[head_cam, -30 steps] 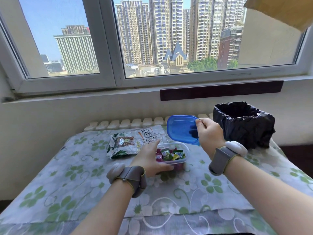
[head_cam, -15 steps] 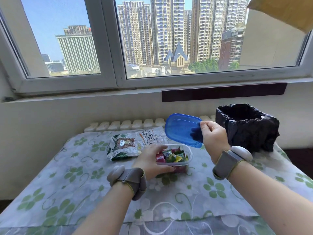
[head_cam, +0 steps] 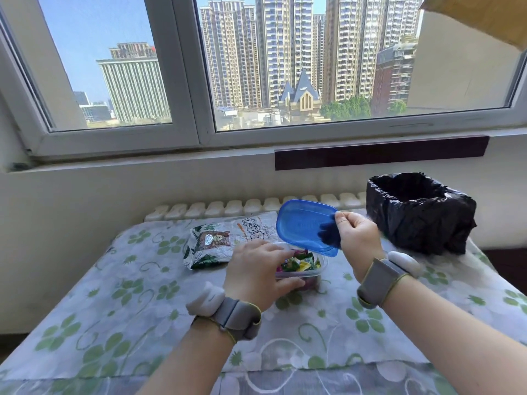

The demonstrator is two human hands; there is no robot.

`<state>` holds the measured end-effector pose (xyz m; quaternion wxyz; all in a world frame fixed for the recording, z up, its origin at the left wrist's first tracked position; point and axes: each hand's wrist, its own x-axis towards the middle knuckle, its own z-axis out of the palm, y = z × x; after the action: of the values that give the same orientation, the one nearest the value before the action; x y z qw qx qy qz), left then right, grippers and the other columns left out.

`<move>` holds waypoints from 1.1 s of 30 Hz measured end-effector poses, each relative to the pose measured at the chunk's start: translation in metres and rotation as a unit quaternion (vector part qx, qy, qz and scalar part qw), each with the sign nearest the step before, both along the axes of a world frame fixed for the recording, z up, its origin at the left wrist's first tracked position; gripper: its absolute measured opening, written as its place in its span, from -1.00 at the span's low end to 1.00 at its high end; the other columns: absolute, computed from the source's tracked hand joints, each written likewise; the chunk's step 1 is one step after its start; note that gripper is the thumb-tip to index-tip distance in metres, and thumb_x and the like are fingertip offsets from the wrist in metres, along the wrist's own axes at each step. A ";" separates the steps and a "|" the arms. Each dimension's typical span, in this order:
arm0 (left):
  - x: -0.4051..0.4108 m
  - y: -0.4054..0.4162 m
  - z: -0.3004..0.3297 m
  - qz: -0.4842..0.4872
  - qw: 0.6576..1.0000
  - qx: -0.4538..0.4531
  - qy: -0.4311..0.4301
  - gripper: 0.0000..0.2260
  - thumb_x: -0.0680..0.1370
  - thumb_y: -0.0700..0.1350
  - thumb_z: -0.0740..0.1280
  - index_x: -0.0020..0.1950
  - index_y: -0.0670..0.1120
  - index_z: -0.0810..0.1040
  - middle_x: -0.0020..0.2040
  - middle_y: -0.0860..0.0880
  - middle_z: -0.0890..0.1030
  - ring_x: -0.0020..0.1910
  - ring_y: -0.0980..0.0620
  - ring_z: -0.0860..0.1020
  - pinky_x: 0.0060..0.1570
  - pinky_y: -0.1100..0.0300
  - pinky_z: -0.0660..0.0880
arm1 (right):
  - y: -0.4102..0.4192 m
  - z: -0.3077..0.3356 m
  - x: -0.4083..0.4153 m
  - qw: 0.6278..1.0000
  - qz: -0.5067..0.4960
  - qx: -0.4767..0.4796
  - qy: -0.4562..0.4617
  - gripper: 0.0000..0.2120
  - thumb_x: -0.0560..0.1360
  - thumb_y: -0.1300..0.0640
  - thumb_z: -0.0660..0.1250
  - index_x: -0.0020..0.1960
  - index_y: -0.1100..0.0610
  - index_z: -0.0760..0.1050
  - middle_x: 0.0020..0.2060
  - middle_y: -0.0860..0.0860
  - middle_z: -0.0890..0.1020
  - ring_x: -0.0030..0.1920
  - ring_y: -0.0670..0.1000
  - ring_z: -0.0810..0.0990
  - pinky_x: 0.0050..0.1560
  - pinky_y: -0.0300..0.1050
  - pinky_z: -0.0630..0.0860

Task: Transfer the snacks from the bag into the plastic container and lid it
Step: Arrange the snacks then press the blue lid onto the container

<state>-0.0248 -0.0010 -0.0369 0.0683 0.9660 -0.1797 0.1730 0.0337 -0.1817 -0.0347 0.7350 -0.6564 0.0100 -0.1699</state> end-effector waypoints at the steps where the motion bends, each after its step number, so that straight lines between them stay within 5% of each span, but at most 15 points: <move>1: 0.001 -0.004 -0.001 -0.018 1.000 0.011 0.008 -0.37 0.37 0.42 0.05 0.34 0.17 0.43 0.34 0.21 0.47 0.36 0.06 0.34 0.32 0.07 0.20 | 0.000 0.000 0.000 1.000 0.001 0.000 0.000 -0.78 0.57 0.20 0.19 -0.22 0.11 0.50 -0.36 0.08 0.64 -0.48 -0.07 0.64 -0.35 -0.18 0.64; 6: 0.011 -0.018 -0.011 -0.016 0.994 0.093 0.058 -0.34 0.39 0.37 -0.04 0.36 0.07 0.40 0.45 0.15 0.34 0.50 0.00 0.13 0.43 -0.03 0.00 | -0.003 -0.002 -0.001 1.000 -0.014 -0.014 0.005 -0.80 0.57 0.19 0.18 -0.18 0.17 0.52 -0.34 0.09 0.64 -0.46 -0.07 0.64 -0.38 -0.21 0.61; 10: 0.015 -0.027 -0.016 -0.034 0.996 0.057 0.065 -0.15 0.22 0.36 -0.20 0.30 0.02 0.50 0.37 0.10 0.46 0.50 0.02 0.15 0.43 0.03 0.03 | -0.005 -0.005 -0.001 0.999 -0.017 -0.029 0.006 -0.79 0.57 0.16 0.18 -0.17 0.15 0.53 -0.28 0.18 0.67 -0.35 0.09 0.67 -0.28 -0.08 0.61; 13: 0.018 -0.028 -0.016 -0.042 0.995 0.032 0.083 -0.17 0.23 0.37 -0.20 0.31 0.09 0.48 0.37 0.16 0.45 0.50 0.05 0.13 0.43 0.04 0.04 | -0.004 -0.005 -0.001 1.000 -0.009 -0.018 0.009 -0.77 0.57 0.17 0.17 -0.21 0.13 0.51 -0.34 0.11 0.65 -0.48 -0.04 0.64 -0.44 -0.23 0.54; 19: 0.016 -0.029 -0.016 -0.040 0.996 0.050 0.065 -0.24 0.30 0.34 -0.20 0.31 0.10 0.45 0.36 0.13 0.48 0.46 0.00 0.20 0.39 -0.01 0.09 | -0.003 -0.005 0.002 1.000 -0.012 -0.014 0.018 -0.76 0.57 0.14 0.17 -0.23 0.10 0.50 -0.28 0.17 0.67 -0.31 0.16 0.66 -0.30 -0.11 0.52; 26: 0.018 -0.025 -0.010 -0.045 0.995 -0.014 0.092 -0.37 0.43 0.29 -0.13 0.38 0.12 0.39 0.39 0.14 0.44 0.44 0.05 0.25 0.40 0.05 0.15 | -0.003 -0.007 0.003 1.000 -0.009 -0.006 0.025 -0.77 0.58 0.15 0.16 -0.21 0.13 0.50 -0.28 0.18 0.67 -0.31 0.18 0.65 -0.27 -0.06 0.55; 33: 0.017 -0.011 -0.011 -0.013 0.993 0.023 0.115 -0.49 0.50 0.29 0.12 0.38 0.09 0.40 0.38 0.11 0.42 0.39 0.04 0.31 0.32 0.13 0.29 | 0.000 -0.008 0.003 1.000 0.002 -0.005 0.027 -0.78 0.58 0.15 0.15 -0.18 0.13 0.49 -0.27 0.20 0.67 -0.30 0.18 0.66 -0.27 -0.04 0.58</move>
<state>-0.0076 -0.0116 -0.0477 0.0687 0.9783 -0.1874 0.0552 0.0365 -0.1819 -0.0427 0.7312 -0.6645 0.0276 -0.1513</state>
